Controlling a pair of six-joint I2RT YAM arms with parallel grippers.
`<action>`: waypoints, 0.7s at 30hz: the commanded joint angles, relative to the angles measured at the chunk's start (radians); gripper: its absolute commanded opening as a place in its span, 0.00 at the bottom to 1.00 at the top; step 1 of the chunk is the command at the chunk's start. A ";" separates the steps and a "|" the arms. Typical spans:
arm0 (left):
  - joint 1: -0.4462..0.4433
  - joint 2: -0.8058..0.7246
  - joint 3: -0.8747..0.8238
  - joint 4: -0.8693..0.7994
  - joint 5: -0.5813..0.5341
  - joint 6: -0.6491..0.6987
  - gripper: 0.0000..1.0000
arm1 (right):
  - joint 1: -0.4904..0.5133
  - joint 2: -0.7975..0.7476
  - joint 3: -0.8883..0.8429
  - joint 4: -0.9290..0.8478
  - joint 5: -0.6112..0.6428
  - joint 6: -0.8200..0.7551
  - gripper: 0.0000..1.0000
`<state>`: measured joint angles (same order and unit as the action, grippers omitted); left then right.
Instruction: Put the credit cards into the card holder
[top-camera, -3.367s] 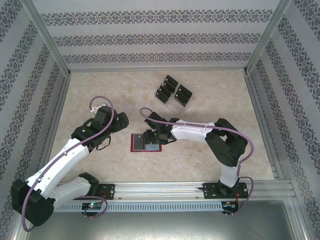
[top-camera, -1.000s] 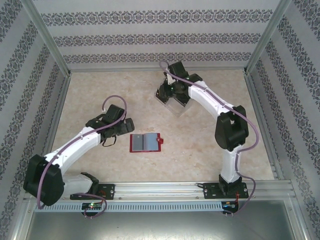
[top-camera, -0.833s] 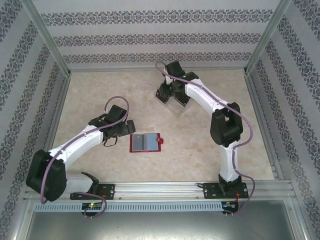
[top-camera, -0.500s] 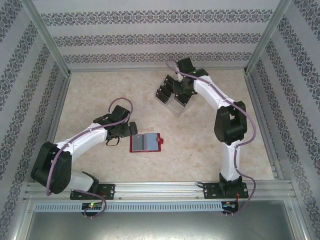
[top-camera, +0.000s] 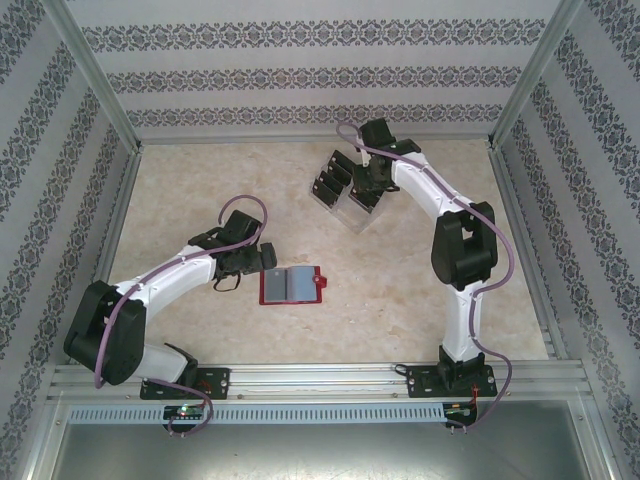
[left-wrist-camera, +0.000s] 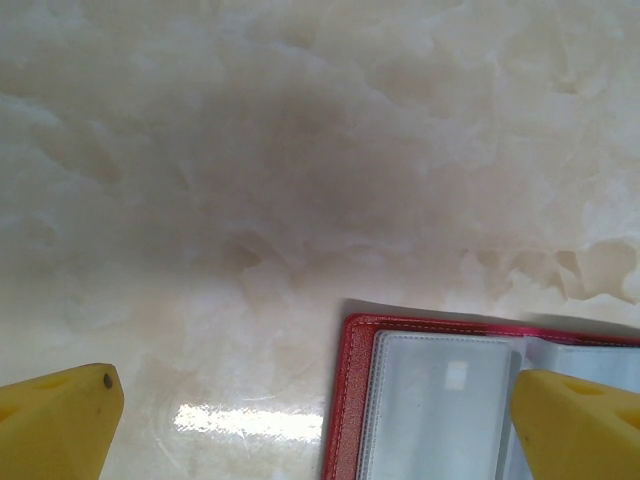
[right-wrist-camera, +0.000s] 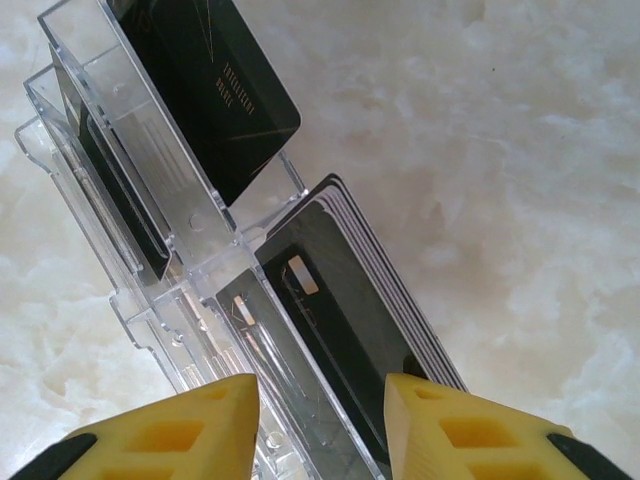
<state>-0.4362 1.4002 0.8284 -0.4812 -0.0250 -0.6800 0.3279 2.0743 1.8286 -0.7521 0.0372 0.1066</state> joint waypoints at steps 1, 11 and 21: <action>0.013 0.012 -0.008 0.016 0.009 0.015 1.00 | 0.009 -0.031 -0.023 -0.017 0.015 -0.008 0.39; 0.013 0.015 -0.004 0.018 0.007 0.017 1.00 | 0.029 -0.008 -0.032 -0.027 0.047 -0.022 0.38; 0.013 0.021 0.004 0.025 0.013 0.017 1.00 | 0.066 0.006 -0.023 -0.063 0.159 -0.070 0.38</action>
<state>-0.4362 1.4082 0.8284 -0.4778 -0.0246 -0.6800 0.3809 2.0747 1.8099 -0.7811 0.1310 0.0666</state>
